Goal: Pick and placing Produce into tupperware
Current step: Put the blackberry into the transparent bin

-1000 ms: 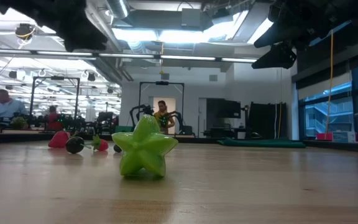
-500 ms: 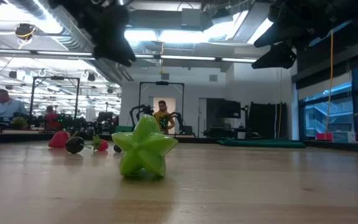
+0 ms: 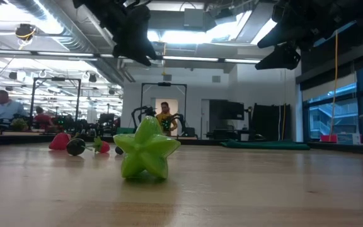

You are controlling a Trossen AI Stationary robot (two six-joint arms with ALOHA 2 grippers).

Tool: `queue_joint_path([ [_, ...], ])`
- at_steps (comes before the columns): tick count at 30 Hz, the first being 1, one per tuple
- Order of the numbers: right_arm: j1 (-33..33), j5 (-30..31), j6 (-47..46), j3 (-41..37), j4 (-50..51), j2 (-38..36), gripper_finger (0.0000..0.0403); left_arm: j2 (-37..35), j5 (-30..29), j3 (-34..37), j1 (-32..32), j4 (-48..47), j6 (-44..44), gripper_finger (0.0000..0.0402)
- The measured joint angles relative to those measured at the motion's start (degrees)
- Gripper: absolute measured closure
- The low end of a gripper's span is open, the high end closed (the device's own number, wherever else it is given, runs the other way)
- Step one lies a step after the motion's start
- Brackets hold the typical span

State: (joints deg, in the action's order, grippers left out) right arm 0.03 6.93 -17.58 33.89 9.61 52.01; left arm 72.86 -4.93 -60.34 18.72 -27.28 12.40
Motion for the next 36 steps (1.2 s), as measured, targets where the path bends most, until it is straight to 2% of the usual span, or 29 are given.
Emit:
queue_joint_path([
  [11, 0.00, 0.01, 0.07, 0.00, 0.02, 0.00, 0.0026, -0.07, -0.03, 0.00, -0.08, -0.07, -2.91, 0.0099],
  [15, 0.00, 0.00, 0.07, 0.00, 0.02, 0.00, 0.0026, -0.17, 0.65, 0.00, -1.29, -0.18, -2.45, 0.0079],
  [19, 0.00, 0.01, 0.07, 0.00, 0.02, 0.00, 0.0026, 0.16, 1.14, 0.00, -2.72, -0.68, -1.49, 0.0076],
  [23, 0.00, 0.01, 0.86, 0.00, 0.02, 0.00, 0.0026, 3.40, 1.21, 0.00, -3.42, -4.03, 2.75, 0.0084],
  [32, 0.00, -0.02, 3.10, 0.00, -0.10, 0.00, 0.0026, 12.96, 1.28, 0.00, -3.37, -4.81, 21.13, 0.0101],
  [36, 0.00, -0.02, 2.97, 0.00, -0.11, 0.00, 0.0026, 16.43, 0.07, 0.00, -3.37, -4.65, 26.50, 0.0109],
])
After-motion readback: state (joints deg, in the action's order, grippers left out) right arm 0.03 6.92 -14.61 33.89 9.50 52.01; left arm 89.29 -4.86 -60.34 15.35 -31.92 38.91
